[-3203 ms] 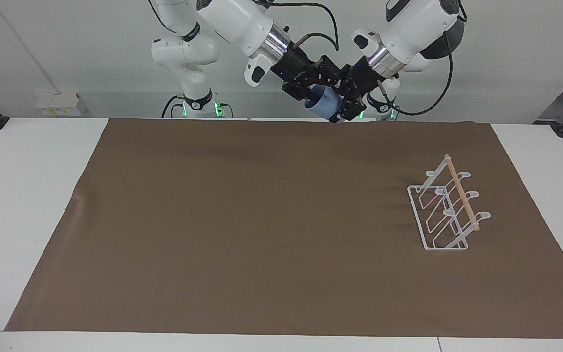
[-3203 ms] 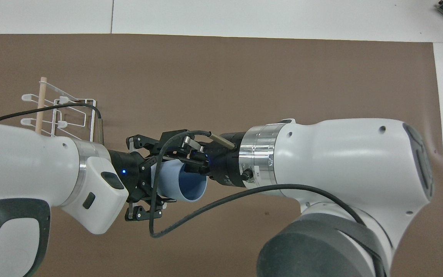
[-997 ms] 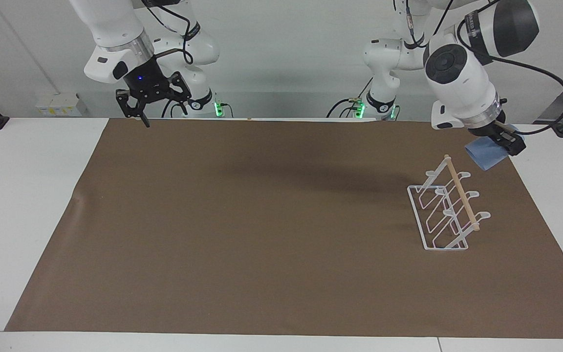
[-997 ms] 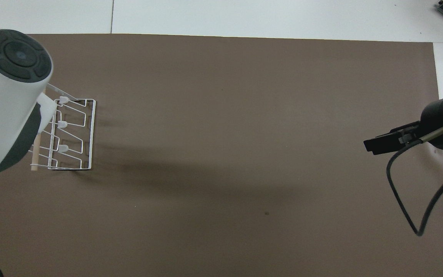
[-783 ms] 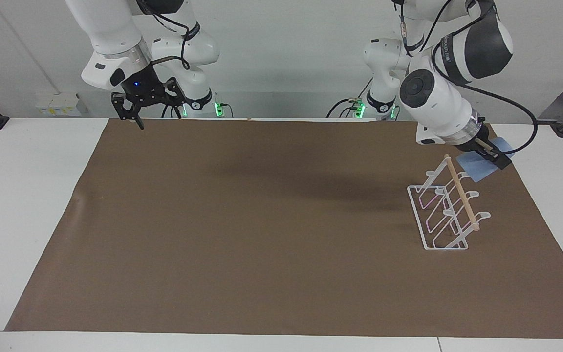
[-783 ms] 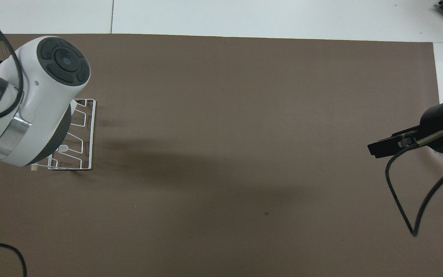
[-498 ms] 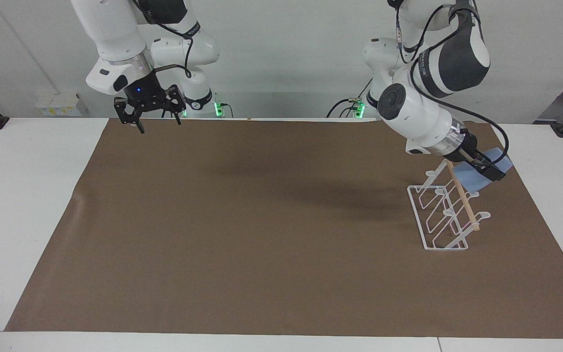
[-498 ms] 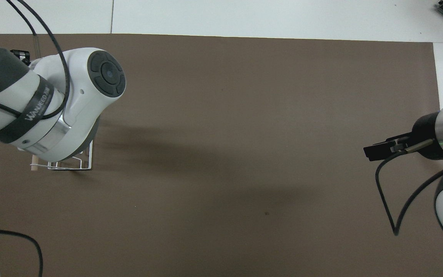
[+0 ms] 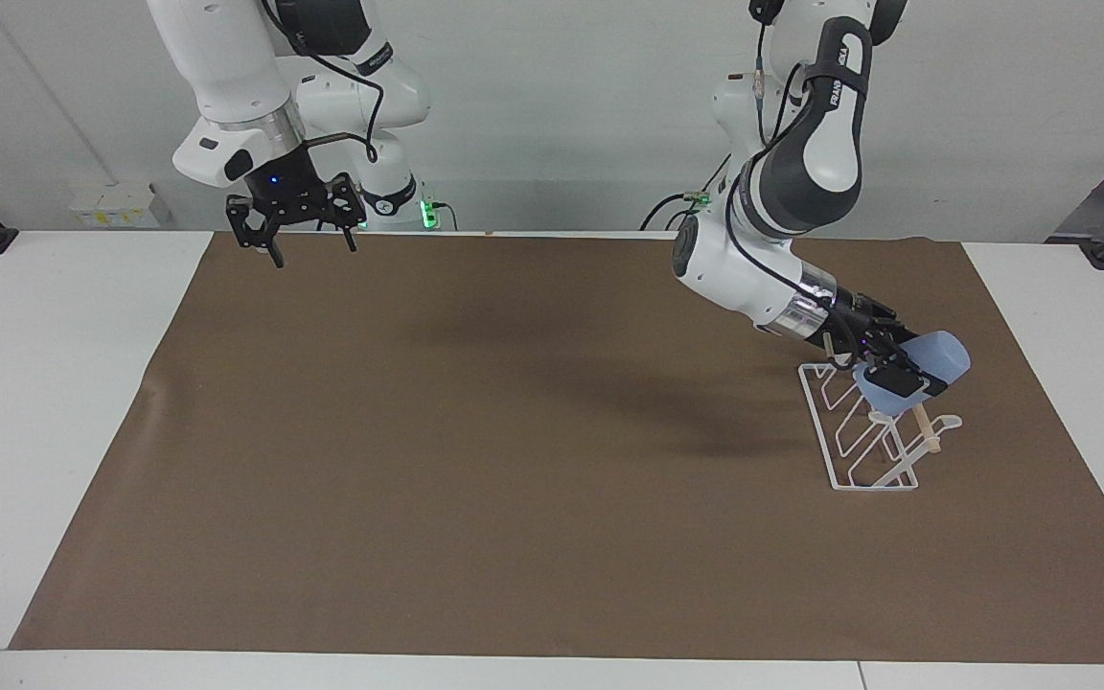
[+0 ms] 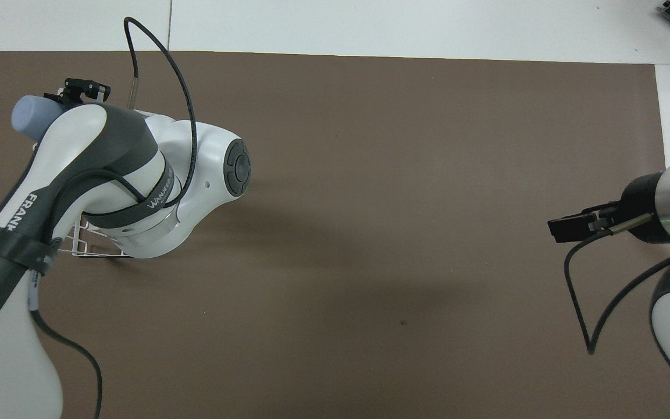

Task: Hang cup on cup holder
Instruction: 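Raise the cup with the left gripper above the wire rack, then lower the cup onto a rack hook with the left gripper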

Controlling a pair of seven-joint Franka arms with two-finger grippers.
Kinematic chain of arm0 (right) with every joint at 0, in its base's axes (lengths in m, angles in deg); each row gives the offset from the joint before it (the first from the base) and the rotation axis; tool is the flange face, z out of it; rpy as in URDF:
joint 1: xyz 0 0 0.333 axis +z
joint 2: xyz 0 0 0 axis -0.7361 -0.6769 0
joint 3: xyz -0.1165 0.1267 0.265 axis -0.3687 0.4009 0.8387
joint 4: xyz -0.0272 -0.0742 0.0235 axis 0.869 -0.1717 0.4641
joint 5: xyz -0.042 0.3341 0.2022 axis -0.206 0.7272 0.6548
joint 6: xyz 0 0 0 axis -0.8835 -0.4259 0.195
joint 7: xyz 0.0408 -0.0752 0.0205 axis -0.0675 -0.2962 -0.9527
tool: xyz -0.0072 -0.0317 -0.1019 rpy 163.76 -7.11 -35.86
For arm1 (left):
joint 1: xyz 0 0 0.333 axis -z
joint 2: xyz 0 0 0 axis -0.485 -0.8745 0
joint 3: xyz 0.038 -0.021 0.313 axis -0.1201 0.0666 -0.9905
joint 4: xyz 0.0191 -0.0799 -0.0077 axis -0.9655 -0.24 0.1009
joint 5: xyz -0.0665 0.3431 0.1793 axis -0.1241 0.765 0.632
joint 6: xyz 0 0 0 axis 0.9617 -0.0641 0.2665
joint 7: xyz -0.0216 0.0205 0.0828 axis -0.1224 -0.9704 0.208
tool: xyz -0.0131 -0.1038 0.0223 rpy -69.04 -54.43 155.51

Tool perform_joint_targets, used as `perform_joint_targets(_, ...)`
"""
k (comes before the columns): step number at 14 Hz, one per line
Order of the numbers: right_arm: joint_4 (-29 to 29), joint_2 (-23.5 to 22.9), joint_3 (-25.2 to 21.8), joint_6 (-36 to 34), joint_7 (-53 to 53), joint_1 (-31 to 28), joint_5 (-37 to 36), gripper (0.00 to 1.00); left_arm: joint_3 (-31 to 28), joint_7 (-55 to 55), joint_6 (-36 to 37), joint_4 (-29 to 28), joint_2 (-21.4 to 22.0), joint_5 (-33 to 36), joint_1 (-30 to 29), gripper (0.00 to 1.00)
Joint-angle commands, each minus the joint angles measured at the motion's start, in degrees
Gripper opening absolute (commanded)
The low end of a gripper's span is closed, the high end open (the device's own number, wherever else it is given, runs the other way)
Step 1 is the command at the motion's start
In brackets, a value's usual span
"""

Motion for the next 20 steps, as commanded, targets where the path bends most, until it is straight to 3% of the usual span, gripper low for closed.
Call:
perform_joint_targets(1, 1.0, 1.2, -0.13, 1.32, 1.11, 0.22, -1.41, 1.0, -0.69, -1.44, -1.41, -4.78, 1.32, 3.04, 0.45, 0.0)
perform_joint_targets(4, -1.29, 0.76, -0.65, 0.45, 0.77, 0.3, -2.28, 1.0, -0.69, -3.99, -1.94, -7.86, 1.84, 3.31, 0.36, 0.0)
perform_joint_targets(11, -2.6, 1.9, -2.07, -2.71, 1.28, 1.89, -2.99, 1.0, -1.22, -9.18, -7.73, -7.96, 0.09, 5.76, -2.71, 0.0)
perform_joint_targets(16, -3.4, 2.34, -1.8, -6.76, 14.63, 4.95, -2.02, 1.0, -1.22, -10.94, -7.56, -8.48, 0.09, 5.6, -2.71, 0.0)
perform_joint_targets(20, -3.31, 2.51, -2.33, -5.97, 14.39, 5.14, -1.94, 1.0, -1.13, -10.85, -7.38, -8.66, 0.17, 5.6, -2.63, 0.0)
